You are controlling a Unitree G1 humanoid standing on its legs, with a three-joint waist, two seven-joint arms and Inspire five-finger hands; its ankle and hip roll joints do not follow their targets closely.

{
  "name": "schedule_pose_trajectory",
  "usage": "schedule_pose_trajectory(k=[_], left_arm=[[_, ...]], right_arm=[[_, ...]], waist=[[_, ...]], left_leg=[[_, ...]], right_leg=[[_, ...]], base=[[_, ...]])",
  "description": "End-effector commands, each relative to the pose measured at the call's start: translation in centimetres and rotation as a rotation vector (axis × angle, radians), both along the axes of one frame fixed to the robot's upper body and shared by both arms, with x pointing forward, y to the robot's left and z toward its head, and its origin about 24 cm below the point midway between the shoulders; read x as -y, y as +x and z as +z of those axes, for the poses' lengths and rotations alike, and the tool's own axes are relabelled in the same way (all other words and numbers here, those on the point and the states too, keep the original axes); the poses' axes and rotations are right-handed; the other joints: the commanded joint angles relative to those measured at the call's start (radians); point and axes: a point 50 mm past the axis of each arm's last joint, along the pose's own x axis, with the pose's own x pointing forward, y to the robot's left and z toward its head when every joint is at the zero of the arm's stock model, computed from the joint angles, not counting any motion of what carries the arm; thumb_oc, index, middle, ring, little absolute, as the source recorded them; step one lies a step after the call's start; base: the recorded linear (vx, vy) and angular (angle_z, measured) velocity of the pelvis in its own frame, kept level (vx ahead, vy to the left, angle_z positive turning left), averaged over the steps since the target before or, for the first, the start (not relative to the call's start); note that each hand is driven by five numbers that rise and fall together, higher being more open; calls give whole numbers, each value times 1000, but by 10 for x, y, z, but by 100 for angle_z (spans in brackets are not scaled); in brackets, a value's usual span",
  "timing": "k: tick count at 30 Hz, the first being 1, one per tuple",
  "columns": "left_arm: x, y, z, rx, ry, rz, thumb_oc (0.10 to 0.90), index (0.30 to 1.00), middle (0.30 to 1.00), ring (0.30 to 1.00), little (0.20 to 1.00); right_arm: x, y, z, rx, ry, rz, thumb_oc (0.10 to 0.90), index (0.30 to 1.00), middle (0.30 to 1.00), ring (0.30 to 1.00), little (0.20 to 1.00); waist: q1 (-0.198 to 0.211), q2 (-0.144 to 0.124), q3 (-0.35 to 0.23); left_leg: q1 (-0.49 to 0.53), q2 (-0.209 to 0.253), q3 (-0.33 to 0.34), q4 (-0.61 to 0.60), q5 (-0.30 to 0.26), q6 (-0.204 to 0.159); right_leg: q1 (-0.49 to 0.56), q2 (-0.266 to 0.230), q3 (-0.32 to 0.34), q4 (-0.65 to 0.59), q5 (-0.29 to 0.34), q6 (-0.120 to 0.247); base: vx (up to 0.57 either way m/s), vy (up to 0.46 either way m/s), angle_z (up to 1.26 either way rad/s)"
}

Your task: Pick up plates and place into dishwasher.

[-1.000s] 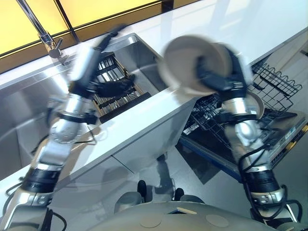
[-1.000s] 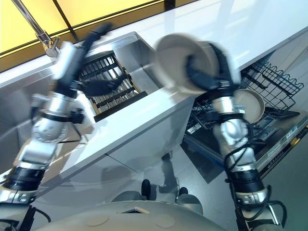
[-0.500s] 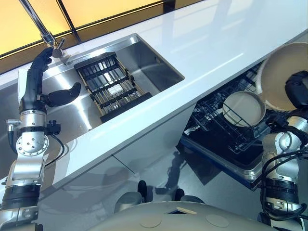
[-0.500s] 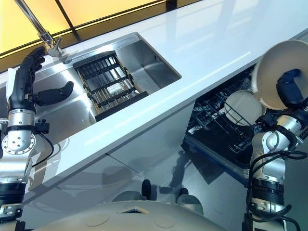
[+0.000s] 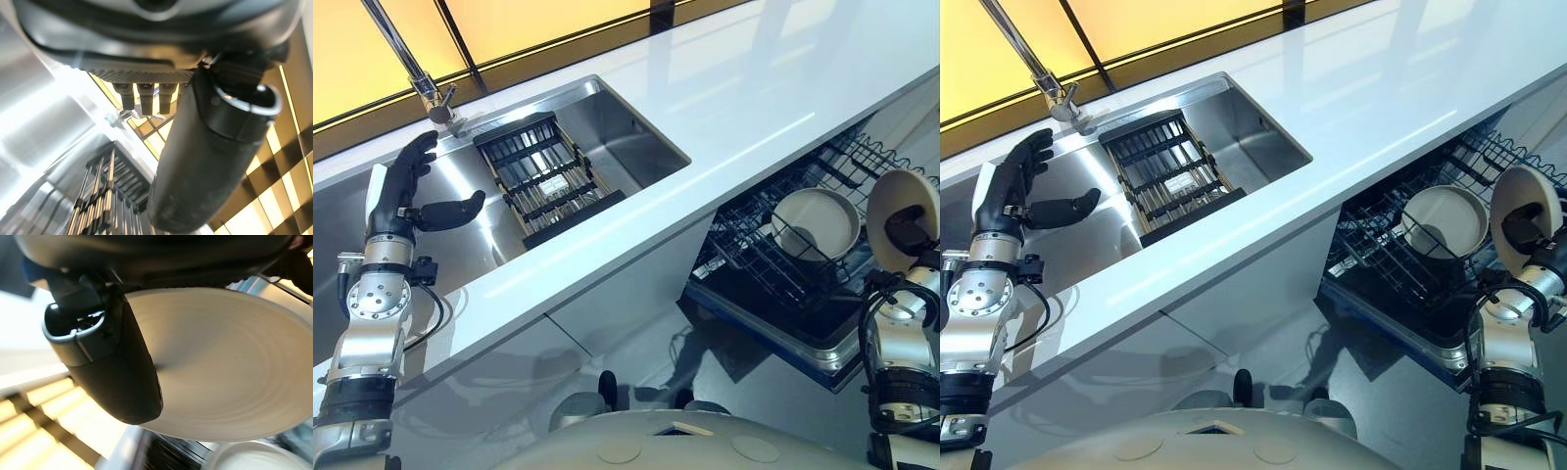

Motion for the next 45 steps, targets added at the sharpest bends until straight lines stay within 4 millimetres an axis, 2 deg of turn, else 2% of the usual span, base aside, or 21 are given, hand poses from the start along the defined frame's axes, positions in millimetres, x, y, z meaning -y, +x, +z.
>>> schedule_pose_trajectory(k=[1,4,9,18,23,26,32,37,38,39,40,41,45], left_arm=[[4,23,69,279,50,-63,800,900,900,900,900],[9,27,80,318,55,-87,800,900,900,900,900],[12,30,89,354,58,-93,800,900,900,900,900],[21,31,77,324,33,-103,800,900,900,900,900],[24,30,67,297,16,-105,800,900,900,900,900],[24,27,60,275,11,-105,800,900,900,900,900],[27,25,53,236,4,-121,800,900,900,900,900],[32,28,50,214,5,-144,800,900,900,900,900],[32,28,50,209,5,-148,800,900,900,900,900],[33,29,49,204,7,-152,800,900,900,900,900],[34,29,49,202,7,-153,800,900,900,900,900],[34,29,48,197,5,-157,800,900,900,900,900],[35,29,45,182,2,-165,800,900,900,900,900]], right_arm=[[3,34,89,145,-312,117,100,300,300,300,200],[2,45,97,98,-343,142,100,300,300,300,200],[-6,62,99,38,-364,180,100,300,300,300,200],[-20,82,86,-72,-349,238,100,300,300,300,200],[-30,88,88,-36,-340,277,100,300,300,300,200],[-30,85,75,-84,-307,282,100,300,300,300,200],[-12,72,31,-332,-113,204,100,300,300,300,200],[-8,69,7,-507,-17,188,100,300,300,300,200],[-10,70,3,-526,-7,201,166,356,356,356,266],[-13,70,-1,-548,-7,211,328,495,495,495,428],[-13,70,-2,-554,-7,215,385,545,545,545,485],[-15,71,-5,-567,-6,227,800,900,900,900,900],[-25,73,-8,-557,-14,274,800,900,900,900,900]], waist=[[19,0,-8],[28,9,24],[42,22,64],[58,44,88],[64,54,86],[64,52,78],[72,49,65],[79,51,69],[82,50,69],[83,49,69],[84,49,69],[85,48,68],[84,44,64]], left_leg=[[2,-23,10,72,-131,-22],[-38,-21,-5,90,-118,-32],[-79,-18,-19,103,-100,-46],[-90,-12,-28,116,-85,-59],[-80,-11,-30,119,-85,-60],[-68,-12,-28,116,-85,-59],[-45,-11,-25,113,-84,-61],[-29,-10,-28,111,-80,-65],[-26,-11,-28,111,-79,-64],[-21,-11,-29,109,-78,-64],[-20,-11,-29,109,-78,-64],[-16,-11,-29,107,-78,-64],[-2,-11,-27,98,-77,-62]], right_leg=[[-69,50,-16,145,-121,-18],[-97,46,-25,162,-123,-25],[-119,44,-34,170,-126,-32],[-119,29,-48,185,-133,-34],[-112,21,-51,197,-139,-32],[-104,19,-51,199,-139,-29],[-78,13,-57,194,-137,-27],[-60,10,-58,193,-133,-27],[-56,9,-58,192,-131,-27],[-50,9,-59,190,-130,-27],[-49,9,-59,189,-129,-26],[-44,8,-60,187,-128,-25],[-32,9,-58,181,-124,-22]], base=[[-59,-13,18],[-67,-18,25],[-34,-11,14],[34,25,14],[66,49,10],[76,33,4],[67,17,4],[44,21,1],[43,22,1],[34,15,2],[32,12,1],[0,0,0],[0,0,0]])
